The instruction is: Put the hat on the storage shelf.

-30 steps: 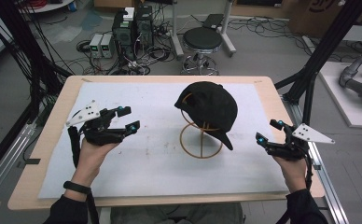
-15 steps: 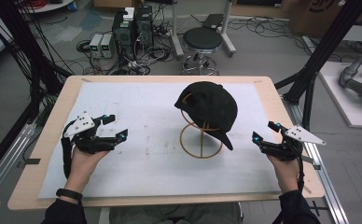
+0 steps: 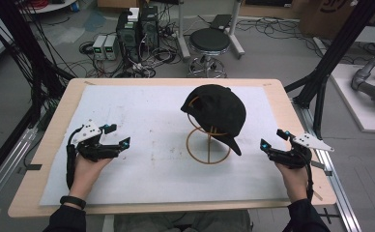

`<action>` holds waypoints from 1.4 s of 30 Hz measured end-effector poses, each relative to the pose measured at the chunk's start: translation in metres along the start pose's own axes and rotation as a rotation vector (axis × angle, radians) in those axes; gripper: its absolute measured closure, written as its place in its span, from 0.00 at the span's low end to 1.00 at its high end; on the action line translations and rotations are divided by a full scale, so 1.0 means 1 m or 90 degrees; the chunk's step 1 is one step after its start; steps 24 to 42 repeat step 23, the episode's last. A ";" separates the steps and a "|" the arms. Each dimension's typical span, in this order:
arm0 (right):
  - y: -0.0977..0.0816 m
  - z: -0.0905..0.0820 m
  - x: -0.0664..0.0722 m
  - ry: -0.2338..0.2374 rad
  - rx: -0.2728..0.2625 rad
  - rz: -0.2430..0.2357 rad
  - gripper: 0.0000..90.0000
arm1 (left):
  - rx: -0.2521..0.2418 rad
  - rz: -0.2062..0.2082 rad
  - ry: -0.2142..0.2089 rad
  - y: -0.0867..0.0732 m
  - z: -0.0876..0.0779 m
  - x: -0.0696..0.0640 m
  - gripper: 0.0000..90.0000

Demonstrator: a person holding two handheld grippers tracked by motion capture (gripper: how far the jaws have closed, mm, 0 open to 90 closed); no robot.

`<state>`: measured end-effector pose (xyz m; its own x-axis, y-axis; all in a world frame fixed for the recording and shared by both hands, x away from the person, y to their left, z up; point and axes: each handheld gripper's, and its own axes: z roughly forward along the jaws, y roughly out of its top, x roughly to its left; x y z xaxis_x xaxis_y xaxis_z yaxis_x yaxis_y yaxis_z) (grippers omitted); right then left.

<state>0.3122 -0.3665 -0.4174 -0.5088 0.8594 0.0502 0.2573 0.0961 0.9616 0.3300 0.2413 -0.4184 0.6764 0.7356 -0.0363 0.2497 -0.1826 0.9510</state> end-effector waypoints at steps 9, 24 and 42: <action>0.000 0.001 0.001 -0.002 0.002 -0.006 0.20 | 0.000 0.002 0.006 0.000 -0.002 0.000 0.25; 0.000 0.002 0.000 -0.004 0.002 -0.008 0.20 | -0.006 -0.012 0.016 0.000 -0.004 0.003 0.26; 0.000 0.002 0.000 -0.004 0.002 -0.008 0.20 | -0.006 -0.012 0.016 0.000 -0.004 0.003 0.26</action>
